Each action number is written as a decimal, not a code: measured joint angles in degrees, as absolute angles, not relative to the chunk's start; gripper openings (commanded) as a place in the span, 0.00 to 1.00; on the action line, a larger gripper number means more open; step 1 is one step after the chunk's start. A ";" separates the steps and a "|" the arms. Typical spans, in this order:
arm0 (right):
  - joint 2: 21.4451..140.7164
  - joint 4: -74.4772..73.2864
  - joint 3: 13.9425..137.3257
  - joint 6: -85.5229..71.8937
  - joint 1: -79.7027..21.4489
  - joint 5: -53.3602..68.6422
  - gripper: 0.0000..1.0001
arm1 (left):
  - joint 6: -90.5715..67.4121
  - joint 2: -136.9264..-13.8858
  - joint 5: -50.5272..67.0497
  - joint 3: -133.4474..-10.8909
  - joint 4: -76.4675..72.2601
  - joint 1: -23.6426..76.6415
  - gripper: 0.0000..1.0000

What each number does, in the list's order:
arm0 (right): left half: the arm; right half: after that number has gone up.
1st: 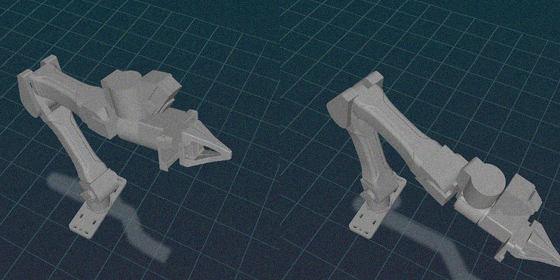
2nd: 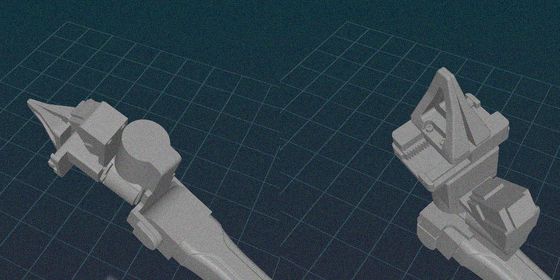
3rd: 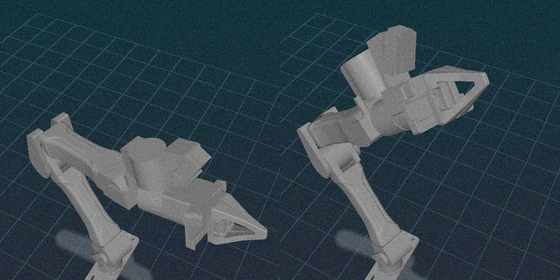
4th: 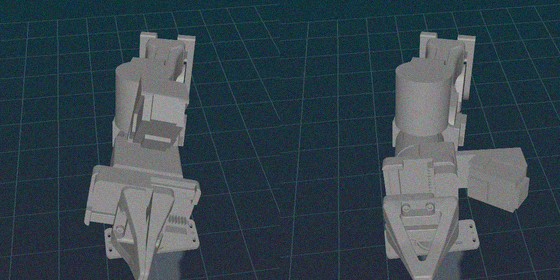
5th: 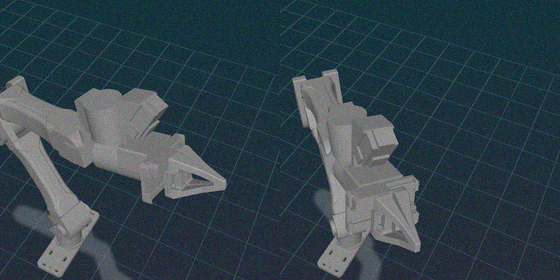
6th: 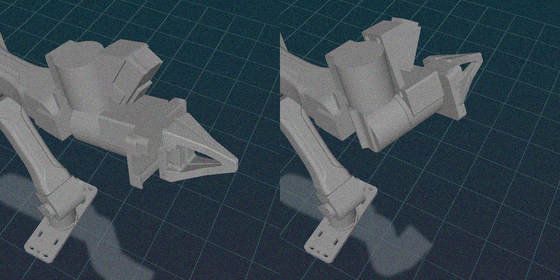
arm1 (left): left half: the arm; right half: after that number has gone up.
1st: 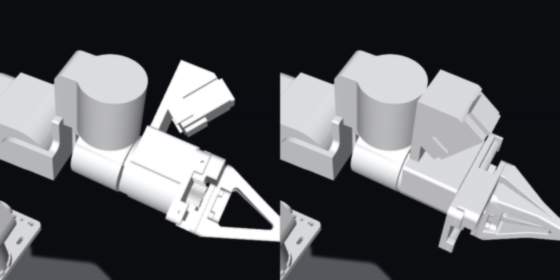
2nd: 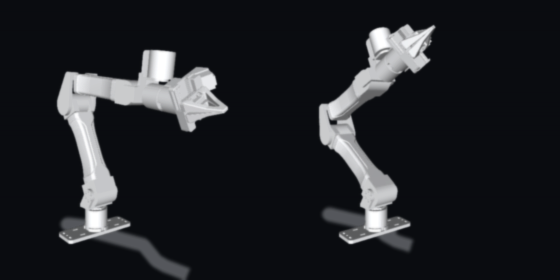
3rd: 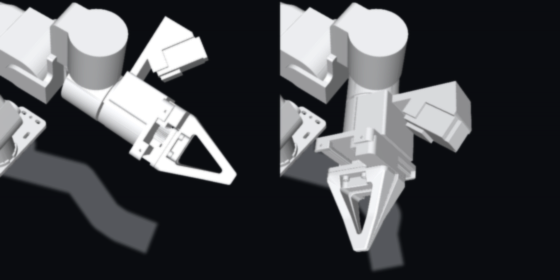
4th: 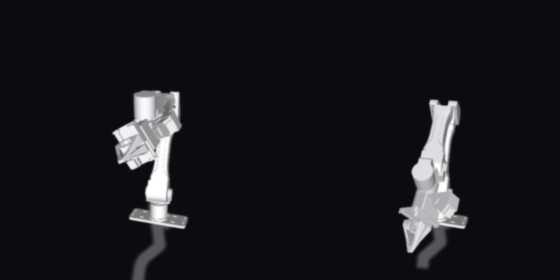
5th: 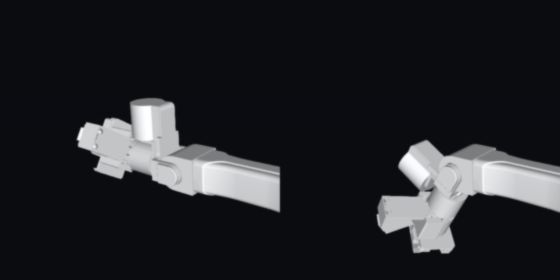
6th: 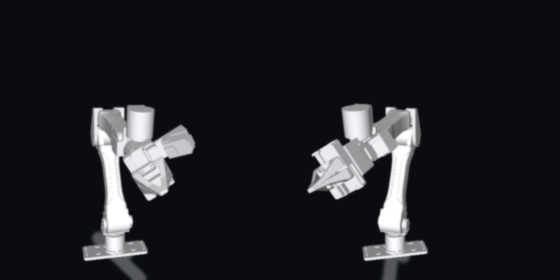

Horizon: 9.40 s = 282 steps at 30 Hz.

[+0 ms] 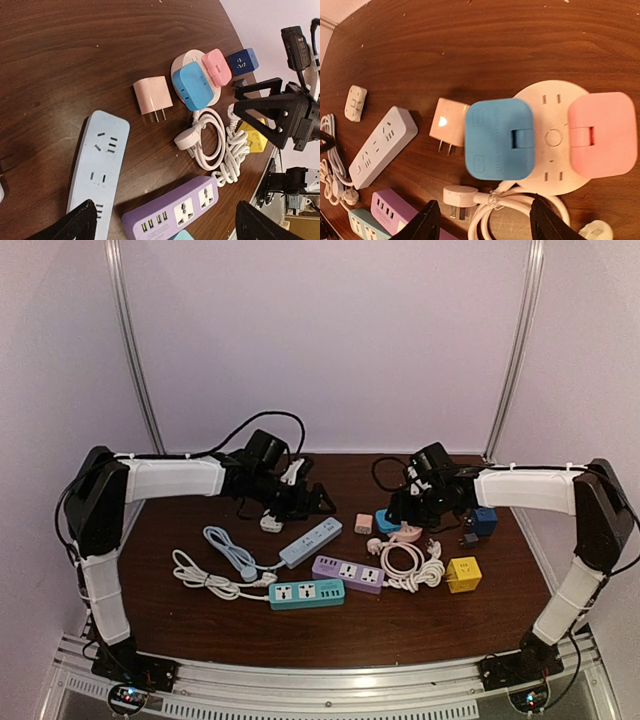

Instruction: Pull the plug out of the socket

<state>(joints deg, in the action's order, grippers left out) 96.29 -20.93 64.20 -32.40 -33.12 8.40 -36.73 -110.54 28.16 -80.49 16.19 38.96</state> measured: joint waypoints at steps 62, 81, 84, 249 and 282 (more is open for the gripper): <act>99.77 -4.29 55.27 -35.31 -14.11 25.45 0.32 | -32.82 -150.45 -3.44 -135.20 31.57 53.69 0.70; 99.79 -0.75 54.00 -37.26 -15.14 28.25 0.13 | -32.42 -150.76 -3.42 -135.63 31.75 53.87 0.69; 99.79 2.24 52.51 -38.72 -15.03 29.17 0.12 | -32.42 -150.87 -3.44 -135.76 31.73 53.89 0.69; 108.03 -34.17 74.48 -22.06 -16.45 -18.20 0.14 | -37.69 -131.41 11.81 -116.66 30.57 50.78 0.69; 108.84 -32.62 75.44 -20.99 -19.49 -8.36 0.51 | -52.93 -139.59 19.27 -111.66 13.67 50.65 0.74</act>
<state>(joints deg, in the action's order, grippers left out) 108.84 -32.62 75.44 -20.99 -19.49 -8.36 -52.93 -139.59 19.27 -111.66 13.67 50.65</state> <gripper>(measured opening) 0.496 0.732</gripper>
